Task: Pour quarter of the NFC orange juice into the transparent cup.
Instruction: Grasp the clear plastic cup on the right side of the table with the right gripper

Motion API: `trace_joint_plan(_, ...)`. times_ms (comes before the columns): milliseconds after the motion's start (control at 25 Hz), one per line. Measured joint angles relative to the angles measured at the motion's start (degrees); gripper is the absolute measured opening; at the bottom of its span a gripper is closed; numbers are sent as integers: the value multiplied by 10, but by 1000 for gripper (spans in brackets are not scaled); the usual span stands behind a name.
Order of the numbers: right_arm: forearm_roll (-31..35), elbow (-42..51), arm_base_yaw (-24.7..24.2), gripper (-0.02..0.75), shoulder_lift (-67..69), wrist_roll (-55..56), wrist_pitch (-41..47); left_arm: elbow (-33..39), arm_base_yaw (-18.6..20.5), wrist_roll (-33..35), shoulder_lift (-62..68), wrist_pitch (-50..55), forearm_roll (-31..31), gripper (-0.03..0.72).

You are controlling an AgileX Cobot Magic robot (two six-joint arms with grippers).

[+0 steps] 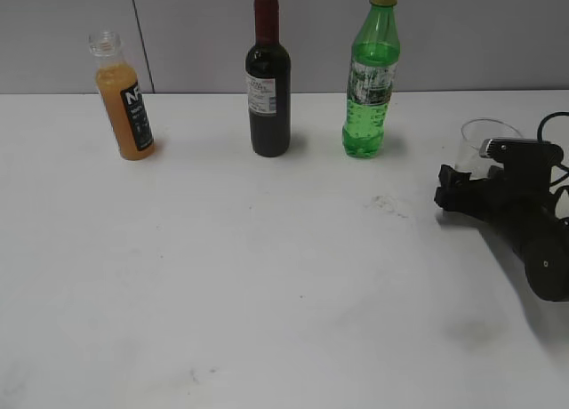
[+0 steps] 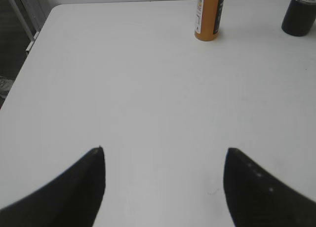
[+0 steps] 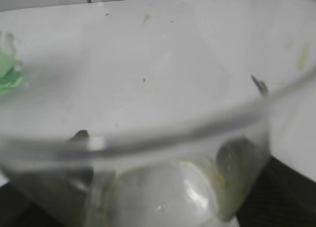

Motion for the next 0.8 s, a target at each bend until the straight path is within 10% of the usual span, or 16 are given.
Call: trace_joint_plan(800, 0, -1, 0, 533, -6, -1, 5, 0, 0, 0, 0, 0, 0, 569)
